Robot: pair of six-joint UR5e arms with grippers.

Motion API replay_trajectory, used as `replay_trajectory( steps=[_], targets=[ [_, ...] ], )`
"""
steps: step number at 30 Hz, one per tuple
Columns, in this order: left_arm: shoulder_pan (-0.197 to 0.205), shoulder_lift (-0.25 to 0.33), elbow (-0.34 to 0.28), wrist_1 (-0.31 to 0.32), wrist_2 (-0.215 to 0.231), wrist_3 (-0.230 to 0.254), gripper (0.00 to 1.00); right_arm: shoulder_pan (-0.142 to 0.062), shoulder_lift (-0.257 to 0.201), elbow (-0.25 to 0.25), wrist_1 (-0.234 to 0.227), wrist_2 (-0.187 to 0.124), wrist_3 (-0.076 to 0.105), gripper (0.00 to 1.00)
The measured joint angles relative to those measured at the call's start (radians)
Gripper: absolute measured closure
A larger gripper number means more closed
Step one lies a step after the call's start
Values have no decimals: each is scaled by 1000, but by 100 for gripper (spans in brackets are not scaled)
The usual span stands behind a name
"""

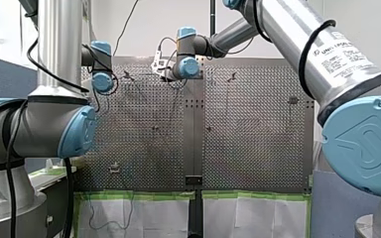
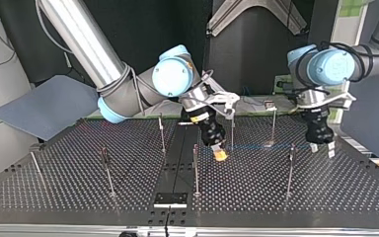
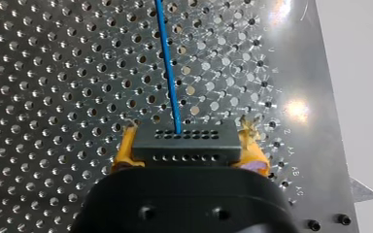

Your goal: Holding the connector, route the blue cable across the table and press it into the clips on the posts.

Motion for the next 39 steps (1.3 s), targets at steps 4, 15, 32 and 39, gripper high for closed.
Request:
replay_trajectory(
  steps=[4,15,32,39],
  targets=[
    [-11,30,-16,-40,16,-4,2,0,1,0,0,2,0,100],
    [-40,131,-80,-125,42,-13,2,-4,5,0,0,11,0,100],
    [-99,183,-85,-120,125,66,2,-6,8,0,0,12,0,100],
    [-116,181,-82,-104,154,137,2,-7,8,0,0,19,0,100]
  ],
)
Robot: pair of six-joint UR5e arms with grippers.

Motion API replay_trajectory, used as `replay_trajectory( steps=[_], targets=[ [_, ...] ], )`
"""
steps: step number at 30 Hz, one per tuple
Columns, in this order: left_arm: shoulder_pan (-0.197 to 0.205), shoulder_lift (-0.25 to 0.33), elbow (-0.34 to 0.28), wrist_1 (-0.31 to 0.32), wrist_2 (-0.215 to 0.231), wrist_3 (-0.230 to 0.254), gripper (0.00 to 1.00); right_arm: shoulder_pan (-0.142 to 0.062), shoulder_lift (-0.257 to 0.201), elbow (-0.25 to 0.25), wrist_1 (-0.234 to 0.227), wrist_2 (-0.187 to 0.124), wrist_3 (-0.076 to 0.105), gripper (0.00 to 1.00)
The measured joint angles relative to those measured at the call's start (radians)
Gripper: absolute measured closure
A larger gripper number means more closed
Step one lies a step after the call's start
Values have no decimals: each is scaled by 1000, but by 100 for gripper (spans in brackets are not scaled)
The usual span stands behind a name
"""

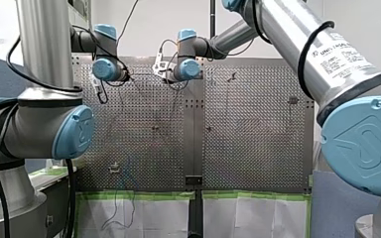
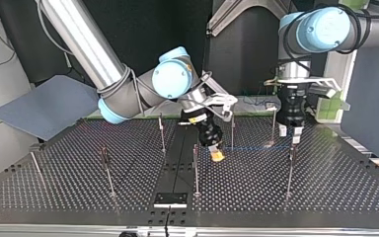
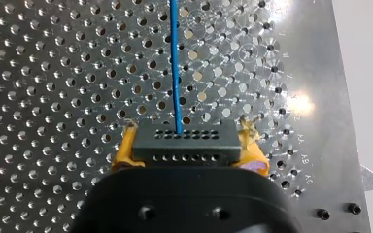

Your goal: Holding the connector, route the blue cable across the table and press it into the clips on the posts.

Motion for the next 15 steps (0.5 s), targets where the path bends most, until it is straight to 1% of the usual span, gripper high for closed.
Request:
replay_trajectory(
  steps=[6,10,15],
  targets=[
    [-7,-4,12,11,9,50,2,-1,0,0,-1,6,0,100],
    [-13,-14,24,4,12,79,2,-2,0,0,0,6,1,100],
    [-25,-21,36,-11,-1,114,2,-2,0,0,0,12,3,100]
  ],
)
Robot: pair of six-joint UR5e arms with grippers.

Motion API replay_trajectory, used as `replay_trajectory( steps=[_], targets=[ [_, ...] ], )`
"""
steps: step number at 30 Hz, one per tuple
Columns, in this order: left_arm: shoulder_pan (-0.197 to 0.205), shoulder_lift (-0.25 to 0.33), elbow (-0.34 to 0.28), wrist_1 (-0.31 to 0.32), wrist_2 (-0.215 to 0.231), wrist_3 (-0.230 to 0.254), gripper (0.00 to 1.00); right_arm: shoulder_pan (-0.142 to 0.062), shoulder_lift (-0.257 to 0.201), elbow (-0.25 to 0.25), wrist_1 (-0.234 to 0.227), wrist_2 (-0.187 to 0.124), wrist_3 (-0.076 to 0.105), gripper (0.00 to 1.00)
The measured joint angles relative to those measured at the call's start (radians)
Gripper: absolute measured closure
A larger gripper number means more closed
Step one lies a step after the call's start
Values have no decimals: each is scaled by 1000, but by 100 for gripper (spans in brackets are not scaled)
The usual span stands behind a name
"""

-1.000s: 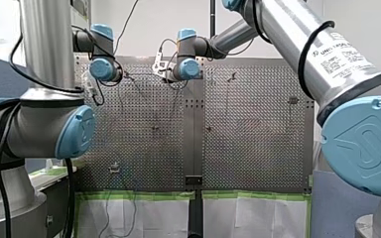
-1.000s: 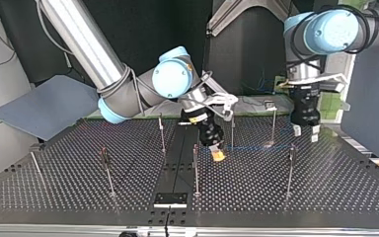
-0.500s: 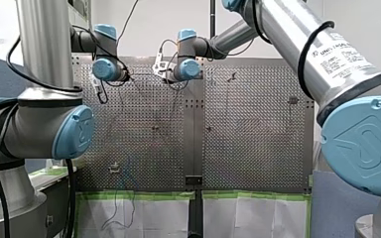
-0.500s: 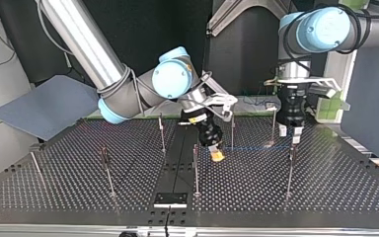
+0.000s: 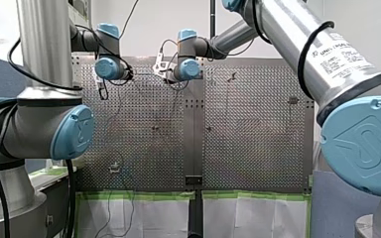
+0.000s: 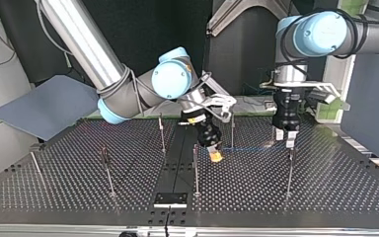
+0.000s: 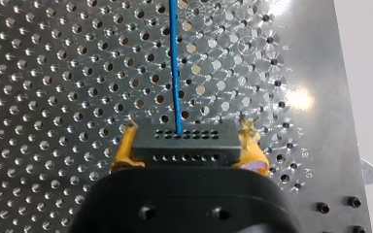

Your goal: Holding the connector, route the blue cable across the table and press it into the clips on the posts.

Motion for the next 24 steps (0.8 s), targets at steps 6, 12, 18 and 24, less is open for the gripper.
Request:
replay_trajectory(
  steps=[6,12,18,24],
  targets=[
    [-18,-1,11,-23,-43,44,2,-3,0,0,0,14,1,100],
    [-41,-8,34,-45,-84,79,2,-4,0,0,0,22,1,100],
    [-65,-45,62,-58,-96,104,2,-4,0,0,0,24,-1,100],
    [-86,-77,97,-58,-134,119,2,-4,0,0,0,24,-2,100]
  ],
)
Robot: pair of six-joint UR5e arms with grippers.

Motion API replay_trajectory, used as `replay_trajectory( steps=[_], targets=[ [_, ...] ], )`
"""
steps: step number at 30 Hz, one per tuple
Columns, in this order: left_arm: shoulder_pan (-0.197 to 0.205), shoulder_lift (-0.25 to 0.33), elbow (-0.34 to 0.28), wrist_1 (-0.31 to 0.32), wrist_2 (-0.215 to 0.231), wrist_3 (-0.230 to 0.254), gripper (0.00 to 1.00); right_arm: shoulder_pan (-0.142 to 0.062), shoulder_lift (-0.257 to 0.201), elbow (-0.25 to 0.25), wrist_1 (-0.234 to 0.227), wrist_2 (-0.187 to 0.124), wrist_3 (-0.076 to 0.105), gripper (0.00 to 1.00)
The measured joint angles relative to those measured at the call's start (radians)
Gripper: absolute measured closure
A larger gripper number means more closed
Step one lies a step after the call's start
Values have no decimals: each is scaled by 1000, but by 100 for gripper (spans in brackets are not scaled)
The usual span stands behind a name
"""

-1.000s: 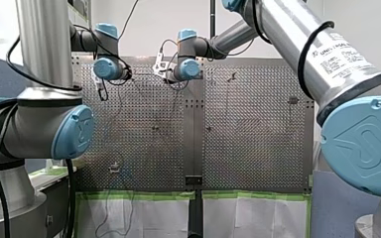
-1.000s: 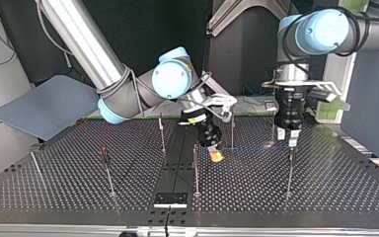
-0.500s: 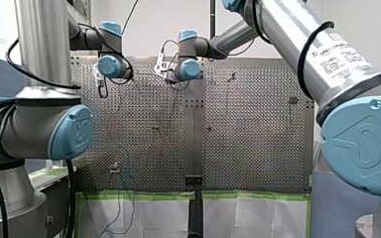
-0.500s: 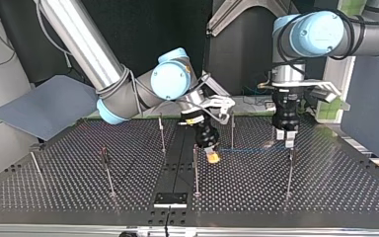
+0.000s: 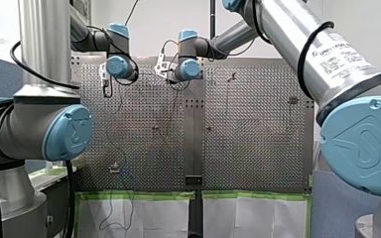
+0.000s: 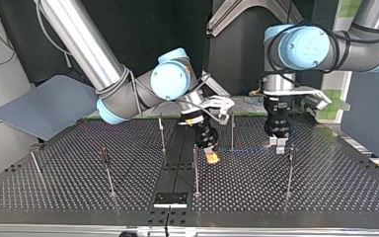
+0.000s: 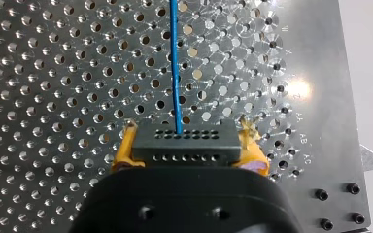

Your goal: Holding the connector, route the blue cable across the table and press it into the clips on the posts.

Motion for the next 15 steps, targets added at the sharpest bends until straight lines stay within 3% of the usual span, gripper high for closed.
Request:
replay_trajectory(
  steps=[6,11,15],
  targets=[
    [-6,-14,25,7,-15,2,2,0,0,0,0,0,0,100],
    [-17,-57,44,10,-8,8,2,1,0,0,0,0,1,100],
    [-23,-94,57,29,-27,10,2,0,0,0,0,0,1,100]
  ],
)
